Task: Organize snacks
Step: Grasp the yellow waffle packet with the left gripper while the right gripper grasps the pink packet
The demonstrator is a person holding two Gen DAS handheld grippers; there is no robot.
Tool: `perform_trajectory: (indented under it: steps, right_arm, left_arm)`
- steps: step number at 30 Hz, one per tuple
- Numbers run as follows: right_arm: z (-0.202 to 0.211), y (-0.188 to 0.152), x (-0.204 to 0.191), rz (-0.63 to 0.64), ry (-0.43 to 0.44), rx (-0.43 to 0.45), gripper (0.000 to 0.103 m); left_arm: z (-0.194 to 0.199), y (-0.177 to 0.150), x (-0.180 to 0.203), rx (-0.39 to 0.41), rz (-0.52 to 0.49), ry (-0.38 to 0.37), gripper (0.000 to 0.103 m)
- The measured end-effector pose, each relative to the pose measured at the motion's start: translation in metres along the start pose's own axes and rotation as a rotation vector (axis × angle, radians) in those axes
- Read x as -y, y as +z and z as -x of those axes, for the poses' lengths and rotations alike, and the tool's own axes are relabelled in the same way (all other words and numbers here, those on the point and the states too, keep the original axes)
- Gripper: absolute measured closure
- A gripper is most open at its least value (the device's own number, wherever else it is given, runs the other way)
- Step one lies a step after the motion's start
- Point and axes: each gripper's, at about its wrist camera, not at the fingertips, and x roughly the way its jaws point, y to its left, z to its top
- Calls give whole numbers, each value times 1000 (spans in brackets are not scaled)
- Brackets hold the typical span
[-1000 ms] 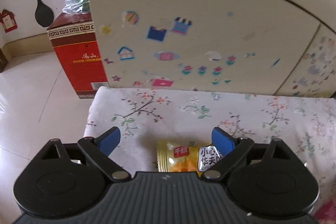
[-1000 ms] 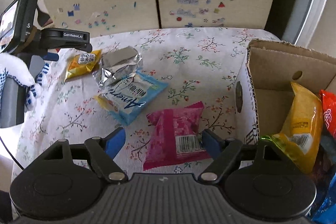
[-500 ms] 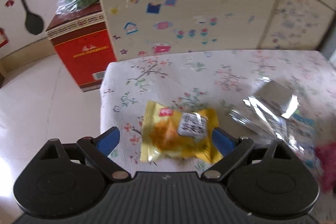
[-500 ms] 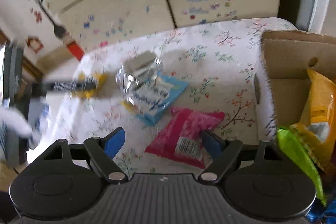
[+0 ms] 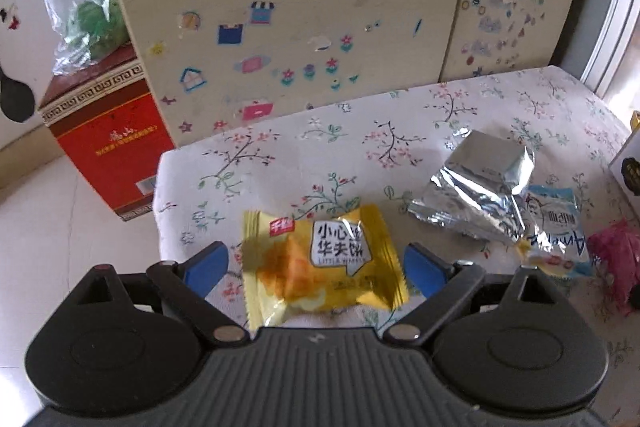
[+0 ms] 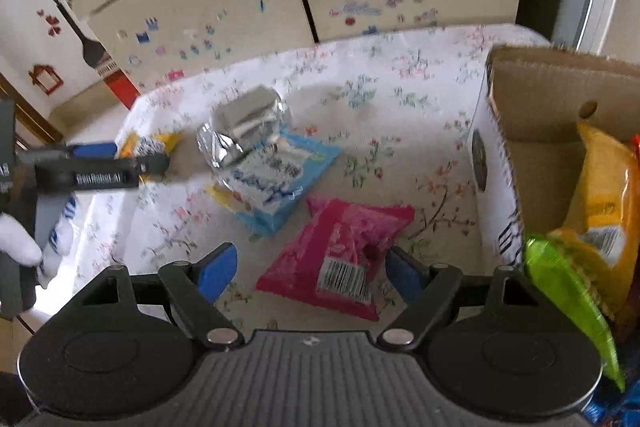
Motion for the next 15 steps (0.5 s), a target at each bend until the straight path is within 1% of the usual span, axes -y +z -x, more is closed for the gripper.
perform_trajectory:
  steps: [3,5,7,8,10,13,15]
  right_arm:
    - [-8,-3,-2,2,9,-30,17]
    - [-10,-5,-1,-18,48,-53,17]
    - [-9,-5,0,-36,96,-63,17]
    - [-8,-5,0,-40,117,-65,17]
    - [-4,-4,2,-50,155,-59,17]
    - [2,-1,7,-69,140,-40,17]
    - [3,1,12,-87,127,-32,17]
  left_arm:
    - [-9,1,2,-17,2,-14,9]
    - [-13,0,6,-18,-13,-9,8]
    - [-15,1,6,-16,3,-5,9]
    - [-15,2,6,-18,19,-9,13]
    - [-14,2,6,-14,38,-17,18]
    - [-12,2,10,-10,21,-21,26]
    - [-10,2,11,-10,14,-22,29]
